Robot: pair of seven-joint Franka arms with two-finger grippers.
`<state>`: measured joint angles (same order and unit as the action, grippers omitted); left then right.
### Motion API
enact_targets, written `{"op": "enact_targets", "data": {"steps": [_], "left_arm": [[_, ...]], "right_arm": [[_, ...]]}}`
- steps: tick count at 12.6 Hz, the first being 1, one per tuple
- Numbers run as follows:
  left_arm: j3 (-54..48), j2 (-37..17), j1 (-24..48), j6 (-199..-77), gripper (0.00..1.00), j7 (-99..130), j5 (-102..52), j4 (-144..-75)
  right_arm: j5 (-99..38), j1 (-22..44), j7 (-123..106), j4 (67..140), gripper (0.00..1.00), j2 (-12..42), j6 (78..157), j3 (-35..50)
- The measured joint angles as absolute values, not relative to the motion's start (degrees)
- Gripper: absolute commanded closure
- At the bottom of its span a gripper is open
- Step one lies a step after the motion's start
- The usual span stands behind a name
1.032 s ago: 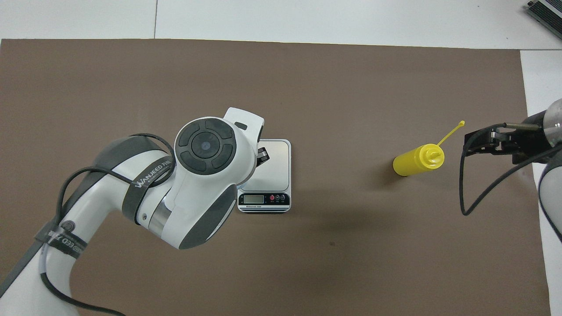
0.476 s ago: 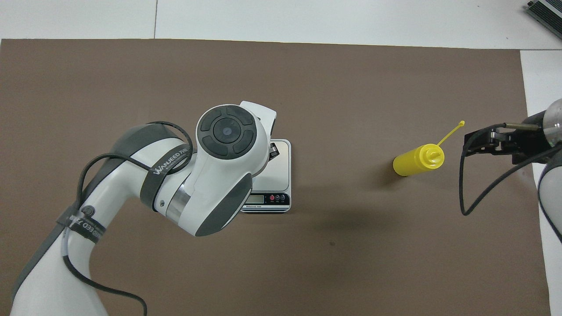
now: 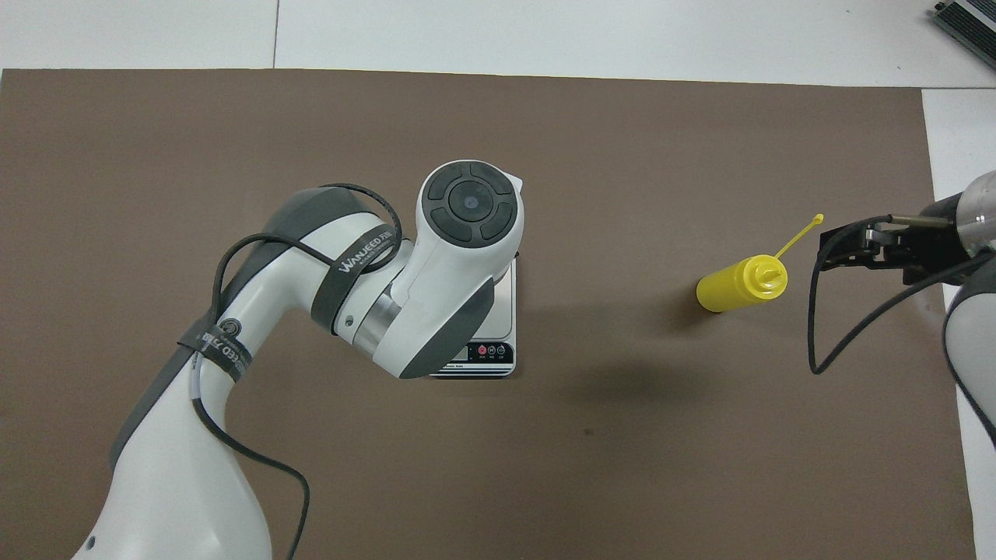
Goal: Pour seasoning into cup on scale with both arms
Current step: 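Carry the blue cup over the scale with the left gripper, then lower the blue cup onto the scale and open the left gripper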
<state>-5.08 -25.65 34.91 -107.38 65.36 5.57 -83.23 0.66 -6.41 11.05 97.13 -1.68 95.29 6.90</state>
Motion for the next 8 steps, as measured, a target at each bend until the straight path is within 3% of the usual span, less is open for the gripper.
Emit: {"op": "enact_targets", "data": {"steps": [8], "left_arm": [[-5.20, -27.20, 37.30, -108.76, 1.00, 69.00, 6.17, -82.83]], "right_arm": [[0.66, -6.41, 8.08, 98.02, 0.00, -2.01, 95.86, 6.90]]}}
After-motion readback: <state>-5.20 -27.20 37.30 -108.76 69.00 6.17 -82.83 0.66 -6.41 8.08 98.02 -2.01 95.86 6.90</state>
